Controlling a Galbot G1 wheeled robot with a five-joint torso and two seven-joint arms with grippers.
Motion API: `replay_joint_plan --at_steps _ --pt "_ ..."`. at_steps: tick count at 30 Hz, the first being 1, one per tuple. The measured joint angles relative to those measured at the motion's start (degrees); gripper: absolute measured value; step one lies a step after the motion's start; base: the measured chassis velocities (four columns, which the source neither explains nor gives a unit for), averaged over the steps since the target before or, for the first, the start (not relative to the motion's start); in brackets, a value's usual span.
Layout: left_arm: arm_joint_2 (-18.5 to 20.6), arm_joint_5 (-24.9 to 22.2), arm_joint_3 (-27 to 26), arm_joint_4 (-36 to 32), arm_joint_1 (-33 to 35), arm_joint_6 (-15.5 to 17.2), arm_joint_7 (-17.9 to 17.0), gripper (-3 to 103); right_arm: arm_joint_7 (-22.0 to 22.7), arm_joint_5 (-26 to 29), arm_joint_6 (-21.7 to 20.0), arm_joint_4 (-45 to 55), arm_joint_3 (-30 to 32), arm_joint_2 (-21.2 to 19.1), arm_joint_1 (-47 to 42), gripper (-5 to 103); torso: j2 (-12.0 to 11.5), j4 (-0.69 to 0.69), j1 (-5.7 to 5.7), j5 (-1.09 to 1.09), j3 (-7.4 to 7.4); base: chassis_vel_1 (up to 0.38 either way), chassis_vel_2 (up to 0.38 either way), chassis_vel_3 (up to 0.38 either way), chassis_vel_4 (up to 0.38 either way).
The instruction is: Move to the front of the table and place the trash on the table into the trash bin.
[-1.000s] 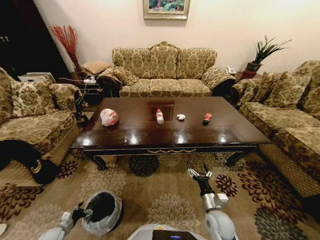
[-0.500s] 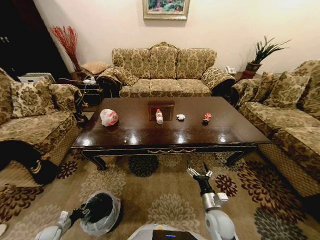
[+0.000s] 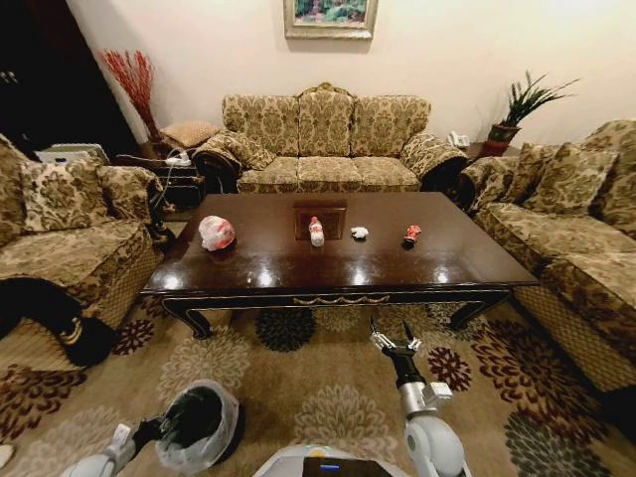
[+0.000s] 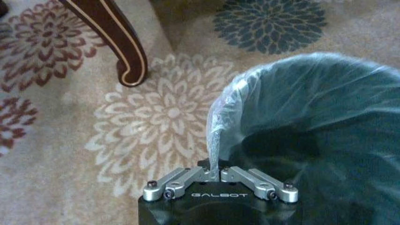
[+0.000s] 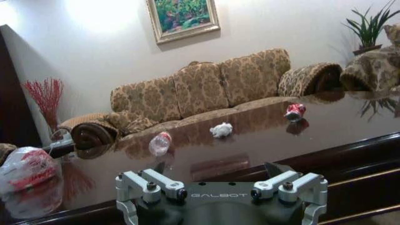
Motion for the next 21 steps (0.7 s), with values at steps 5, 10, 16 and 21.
replay_joint_plan --at_steps 5,10,16,21 --pt "-0.22 0.53 -0.47 -1.89 0.8 -0.68 -1.11 3 0.0 0.03 0.07 0.02 0.14 0.24 0.0 100 0.0 0.01 0.0 -0.01 0.0 0.0 0.0 0.0 0.0" --pt "-0.43 0.41 -0.63 -4.1 1.35 -0.96 -2.57 3 0.05 0.13 0.08 -0.03 0.34 0.25 0.14 100 0.0 0.0 0.0 0.01 0.0 0.0 0.0 0.0 0.0" --pt "-0.43 -1.42 -2.6 -8.47 4.08 0.36 -5.39 3 0.42 0.28 -0.03 0.06 0.3 0.25 0.34 100 0.0 -0.01 0.0 0.01 0.0 0.0 0.0 0.0 0.0" --pt "-0.17 -7.22 -6.26 -17.73 11.04 2.98 -8.69 3 0.87 0.69 -0.69 0.64 0.58 -0.41 0.94 100 0.0 0.01 0.0 0.03 0.0 0.0 0.0 0.0 0.0"
